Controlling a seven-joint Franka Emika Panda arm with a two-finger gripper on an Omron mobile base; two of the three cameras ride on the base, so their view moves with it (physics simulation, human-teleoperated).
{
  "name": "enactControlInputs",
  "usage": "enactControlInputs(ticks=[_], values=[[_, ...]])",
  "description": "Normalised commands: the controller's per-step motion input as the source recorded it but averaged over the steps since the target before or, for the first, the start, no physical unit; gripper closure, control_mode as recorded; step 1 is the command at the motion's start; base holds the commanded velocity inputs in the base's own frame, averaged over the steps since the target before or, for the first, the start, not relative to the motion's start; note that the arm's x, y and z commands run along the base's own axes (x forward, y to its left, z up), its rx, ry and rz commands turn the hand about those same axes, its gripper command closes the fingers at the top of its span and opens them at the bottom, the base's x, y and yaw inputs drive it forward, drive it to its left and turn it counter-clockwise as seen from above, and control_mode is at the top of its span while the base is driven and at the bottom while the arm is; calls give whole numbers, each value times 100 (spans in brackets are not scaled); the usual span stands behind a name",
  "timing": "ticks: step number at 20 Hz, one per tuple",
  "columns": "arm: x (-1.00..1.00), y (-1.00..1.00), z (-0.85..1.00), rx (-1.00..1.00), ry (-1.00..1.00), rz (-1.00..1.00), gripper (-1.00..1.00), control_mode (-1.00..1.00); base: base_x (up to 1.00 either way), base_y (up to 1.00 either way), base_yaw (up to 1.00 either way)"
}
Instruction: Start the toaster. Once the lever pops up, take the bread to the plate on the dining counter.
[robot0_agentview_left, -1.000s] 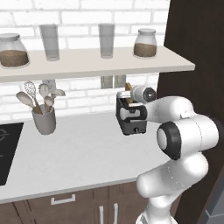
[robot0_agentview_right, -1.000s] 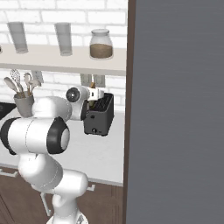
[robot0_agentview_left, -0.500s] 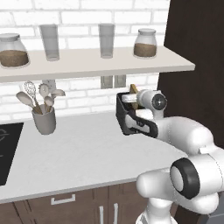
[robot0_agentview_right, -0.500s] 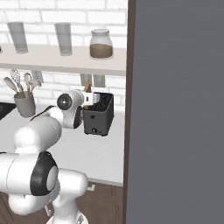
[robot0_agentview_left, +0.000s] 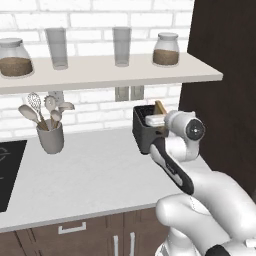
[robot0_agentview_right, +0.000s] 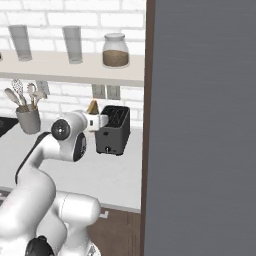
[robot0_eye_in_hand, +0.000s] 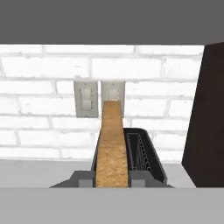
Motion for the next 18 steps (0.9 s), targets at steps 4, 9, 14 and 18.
enactControlInputs(ticks=[4, 9, 14, 18], values=[[-55, 0, 51, 0, 25, 0, 100, -100, 0, 0, 0], [-47, 0, 31, -1, 35, 0, 100, -100, 0, 0, 0], [-63, 0, 3, 0, 31, 0, 100, -100, 0, 0, 0], [-74, -1, 0, 0, 18, 0, 100, -100, 0, 0, 0]])
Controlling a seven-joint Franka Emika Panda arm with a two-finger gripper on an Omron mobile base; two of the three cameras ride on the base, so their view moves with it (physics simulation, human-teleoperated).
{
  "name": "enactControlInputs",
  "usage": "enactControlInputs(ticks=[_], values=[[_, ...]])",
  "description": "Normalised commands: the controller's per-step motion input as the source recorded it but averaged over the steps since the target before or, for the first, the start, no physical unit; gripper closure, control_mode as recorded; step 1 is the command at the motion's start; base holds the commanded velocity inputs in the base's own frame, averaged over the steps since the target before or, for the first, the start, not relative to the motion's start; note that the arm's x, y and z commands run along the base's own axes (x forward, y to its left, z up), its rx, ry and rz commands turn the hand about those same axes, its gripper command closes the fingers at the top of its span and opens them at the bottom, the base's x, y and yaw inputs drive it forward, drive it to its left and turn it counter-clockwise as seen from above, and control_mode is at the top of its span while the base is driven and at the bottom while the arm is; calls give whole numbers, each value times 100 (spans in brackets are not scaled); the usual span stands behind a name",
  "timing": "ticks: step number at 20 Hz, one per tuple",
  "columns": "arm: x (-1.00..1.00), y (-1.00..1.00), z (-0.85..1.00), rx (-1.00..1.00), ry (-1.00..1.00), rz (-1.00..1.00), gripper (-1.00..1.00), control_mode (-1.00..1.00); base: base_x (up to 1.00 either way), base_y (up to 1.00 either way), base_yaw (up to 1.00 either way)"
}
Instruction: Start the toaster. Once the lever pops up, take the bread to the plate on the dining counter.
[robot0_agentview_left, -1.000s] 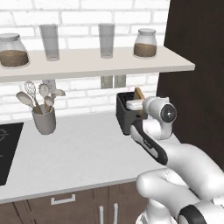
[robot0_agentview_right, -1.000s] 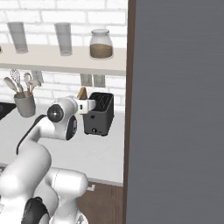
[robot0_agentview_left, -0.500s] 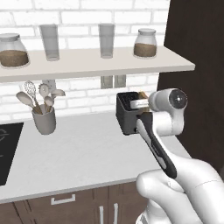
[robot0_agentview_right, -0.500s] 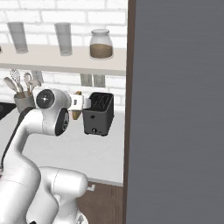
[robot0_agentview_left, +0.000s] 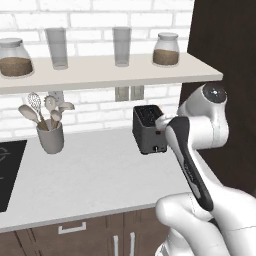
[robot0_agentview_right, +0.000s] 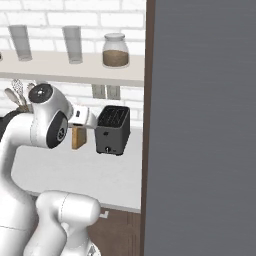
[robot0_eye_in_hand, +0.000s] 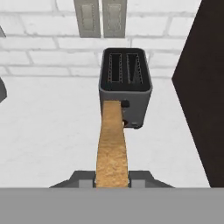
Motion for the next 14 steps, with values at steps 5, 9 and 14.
enactControlInputs(ticks=[5, 9, 14], values=[[-61, 0, 0, 0, 2, 0, 100, -100, 0, 0, 0], [-35, 0, 0, 0, -4, 0, 100, -100, 0, 0, 0], [-27, 0, 0, 0, -5, 0, 100, -100, 0, 0, 0]])
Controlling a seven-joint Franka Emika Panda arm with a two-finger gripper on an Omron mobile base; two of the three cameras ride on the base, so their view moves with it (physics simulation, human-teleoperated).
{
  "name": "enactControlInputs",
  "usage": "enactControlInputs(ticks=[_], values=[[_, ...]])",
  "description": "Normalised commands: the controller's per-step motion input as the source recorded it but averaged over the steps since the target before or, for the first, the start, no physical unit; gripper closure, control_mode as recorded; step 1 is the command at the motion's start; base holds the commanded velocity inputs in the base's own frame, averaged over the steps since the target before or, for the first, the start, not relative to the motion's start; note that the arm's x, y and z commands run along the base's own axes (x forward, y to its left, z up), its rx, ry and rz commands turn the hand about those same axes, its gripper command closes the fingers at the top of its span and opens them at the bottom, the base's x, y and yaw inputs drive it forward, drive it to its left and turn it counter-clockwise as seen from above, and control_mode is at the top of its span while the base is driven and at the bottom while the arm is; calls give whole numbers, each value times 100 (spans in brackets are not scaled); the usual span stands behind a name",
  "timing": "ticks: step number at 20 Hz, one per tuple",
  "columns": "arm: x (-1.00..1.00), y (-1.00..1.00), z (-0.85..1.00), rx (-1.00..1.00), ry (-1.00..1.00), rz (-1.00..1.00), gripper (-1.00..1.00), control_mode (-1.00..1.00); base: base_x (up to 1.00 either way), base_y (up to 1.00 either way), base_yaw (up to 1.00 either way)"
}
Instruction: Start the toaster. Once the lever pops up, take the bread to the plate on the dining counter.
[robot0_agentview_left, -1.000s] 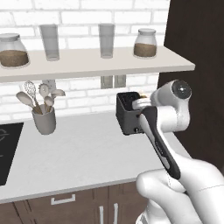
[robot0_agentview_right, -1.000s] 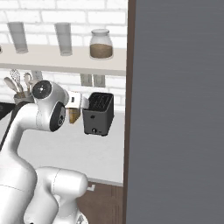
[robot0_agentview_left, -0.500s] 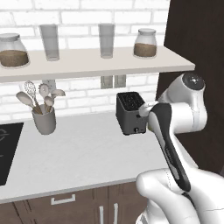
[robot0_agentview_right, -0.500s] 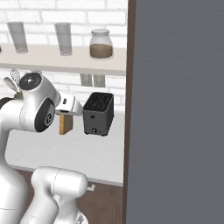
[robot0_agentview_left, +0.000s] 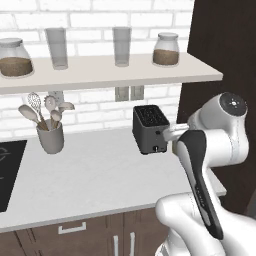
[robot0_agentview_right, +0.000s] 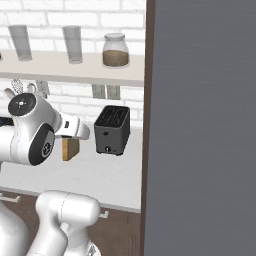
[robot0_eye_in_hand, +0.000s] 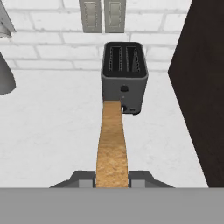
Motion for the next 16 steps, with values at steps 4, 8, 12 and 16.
enactControlInputs(ticks=[4, 8, 12, 16], values=[[-19, -1, 0, 0, 0, 0, 100, -100, 0, 0, 0], [-13, 0, 0, 0, 0, 0, 100, -100, 0, 0, 0], [-6, 0, 0, 0, 0, 0, 100, -100, 0, 0, 0], [0, 0, 0, 0, 0, 0, 100, 100, -44, 0, 0]])
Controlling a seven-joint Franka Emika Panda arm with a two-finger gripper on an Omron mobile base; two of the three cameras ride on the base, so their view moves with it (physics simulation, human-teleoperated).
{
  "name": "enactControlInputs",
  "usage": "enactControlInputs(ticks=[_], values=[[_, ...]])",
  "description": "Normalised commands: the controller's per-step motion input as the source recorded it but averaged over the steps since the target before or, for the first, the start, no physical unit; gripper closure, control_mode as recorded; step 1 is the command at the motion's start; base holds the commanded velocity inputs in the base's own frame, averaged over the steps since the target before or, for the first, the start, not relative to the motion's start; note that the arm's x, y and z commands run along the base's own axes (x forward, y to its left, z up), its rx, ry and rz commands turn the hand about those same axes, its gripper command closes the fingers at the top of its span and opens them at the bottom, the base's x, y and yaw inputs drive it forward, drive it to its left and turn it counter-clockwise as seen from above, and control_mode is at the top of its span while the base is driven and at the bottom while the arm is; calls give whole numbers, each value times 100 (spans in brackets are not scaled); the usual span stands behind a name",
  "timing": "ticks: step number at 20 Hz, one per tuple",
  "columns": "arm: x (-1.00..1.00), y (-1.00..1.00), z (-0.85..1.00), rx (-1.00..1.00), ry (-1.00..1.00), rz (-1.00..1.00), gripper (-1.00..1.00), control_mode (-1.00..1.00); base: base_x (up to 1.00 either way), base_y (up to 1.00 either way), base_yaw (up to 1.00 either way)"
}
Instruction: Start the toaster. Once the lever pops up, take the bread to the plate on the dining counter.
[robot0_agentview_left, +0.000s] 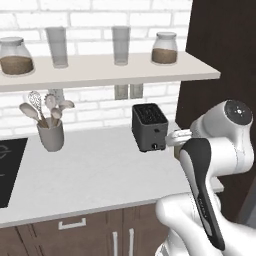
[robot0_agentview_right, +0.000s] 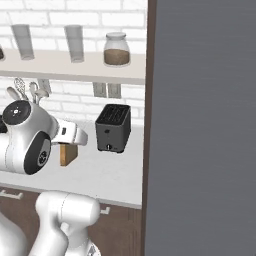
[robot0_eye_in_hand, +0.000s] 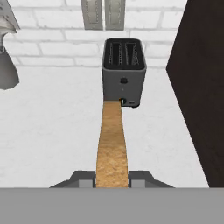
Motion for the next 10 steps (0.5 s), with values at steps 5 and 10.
enactControlInputs(ticks=[5, 10], values=[[0, 0, 0, 0, 0, 0, 100, 100, -72, 64, 25], [0, 0, 0, 0, 0, 0, 100, 100, -28, 94, 68]])
